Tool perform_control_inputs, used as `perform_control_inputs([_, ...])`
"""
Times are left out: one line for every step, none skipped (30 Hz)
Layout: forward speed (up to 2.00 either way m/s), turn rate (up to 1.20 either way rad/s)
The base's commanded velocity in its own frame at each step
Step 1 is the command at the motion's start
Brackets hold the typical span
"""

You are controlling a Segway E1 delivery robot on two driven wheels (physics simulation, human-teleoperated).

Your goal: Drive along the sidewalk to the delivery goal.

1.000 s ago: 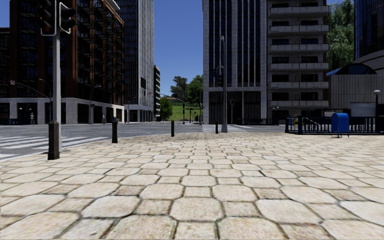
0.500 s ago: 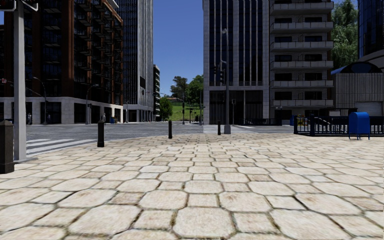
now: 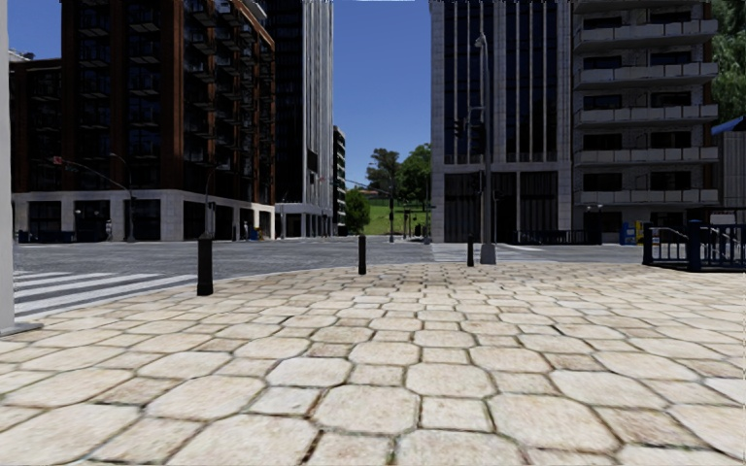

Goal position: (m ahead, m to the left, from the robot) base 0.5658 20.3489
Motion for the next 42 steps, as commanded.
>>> perform_control_inputs([2.00, 0.48])
perform_control_inputs([2.00, 0.48])
perform_control_inputs([2.00, 0.48])
perform_control_inputs([2.00, 0.48])
perform_control_inputs([2.00, 0.48])
perform_control_inputs([2.00, 0.48])
perform_control_inputs([2.00, 0.48])
perform_control_inputs([2.00, 0.48])
perform_control_inputs([2.00, 0.48])
perform_control_inputs([2.00, 0.48])
perform_control_inputs([2.00, 0.48])
perform_control_inputs([2.00, 0.52])
perform_control_inputs([2.00, 0.54])
perform_control_inputs([2.00, 0.55])
perform_control_inputs([2.00, 0.55])
perform_control_inputs([2.00, 0.55])
perform_control_inputs([2.00, 0.55])
perform_control_inputs([2.00, 0.55])
perform_control_inputs([2.00, 0.55])
perform_control_inputs([2.00, 0.55])
perform_control_inputs([2.00, 0.55])
perform_control_inputs([2.00, 0.55])
perform_control_inputs([2.00, 0.55])
perform_control_inputs([2.00, 0.55])
perform_control_inputs([2.00, 0.55])
perform_control_inputs([2.00, 0.55])
perform_control_inputs([2.00, 0.55])
perform_control_inputs([2.00, 0.55])
perform_control_inputs([2.00, 0.55])
perform_control_inputs([2.00, 0.55])
perform_control_inputs([2.00, 0.55])
perform_control_inputs([2.00, 0.55])
perform_control_inputs([2.00, 0.55])
perform_control_inputs([2.00, 0.55])
perform_control_inputs([2.00, 0.55])
perform_control_inputs([2.00, 0.55])
perform_control_inputs([2.00, 0.55])
perform_control_inputs([2.00, 0.55])
perform_control_inputs([2.00, 0.55])
perform_control_inputs([2.00, 0.55])
perform_control_inputs([2.00, 0.55])
perform_control_inputs([2.00, 0.55])
